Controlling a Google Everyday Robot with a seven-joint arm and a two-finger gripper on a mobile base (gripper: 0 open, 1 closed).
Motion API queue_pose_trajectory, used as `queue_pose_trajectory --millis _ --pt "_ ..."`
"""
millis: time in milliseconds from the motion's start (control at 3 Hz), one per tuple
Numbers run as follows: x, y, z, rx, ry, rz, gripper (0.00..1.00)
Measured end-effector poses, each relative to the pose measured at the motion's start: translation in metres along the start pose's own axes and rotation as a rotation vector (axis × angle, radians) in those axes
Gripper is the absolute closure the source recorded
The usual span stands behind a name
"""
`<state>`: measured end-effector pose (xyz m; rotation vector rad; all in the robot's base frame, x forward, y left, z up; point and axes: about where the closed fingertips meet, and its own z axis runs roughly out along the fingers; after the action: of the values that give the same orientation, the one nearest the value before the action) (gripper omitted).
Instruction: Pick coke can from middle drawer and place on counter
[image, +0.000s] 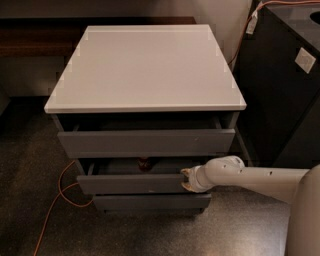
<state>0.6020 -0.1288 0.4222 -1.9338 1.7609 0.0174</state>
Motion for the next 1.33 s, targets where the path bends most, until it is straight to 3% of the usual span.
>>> queue_pose_trajectory --millis 333,667,1333 --pt "-0.012 0.021 -0.006 -0.008 -0.023 -0.014 1.0" --pt "-0.031 0.056 -0.017 -0.031 -0.057 -0.029 1.0" --pt "-0.035 0.061 -0.022 -0.036 -0.063 -0.03 1.0"
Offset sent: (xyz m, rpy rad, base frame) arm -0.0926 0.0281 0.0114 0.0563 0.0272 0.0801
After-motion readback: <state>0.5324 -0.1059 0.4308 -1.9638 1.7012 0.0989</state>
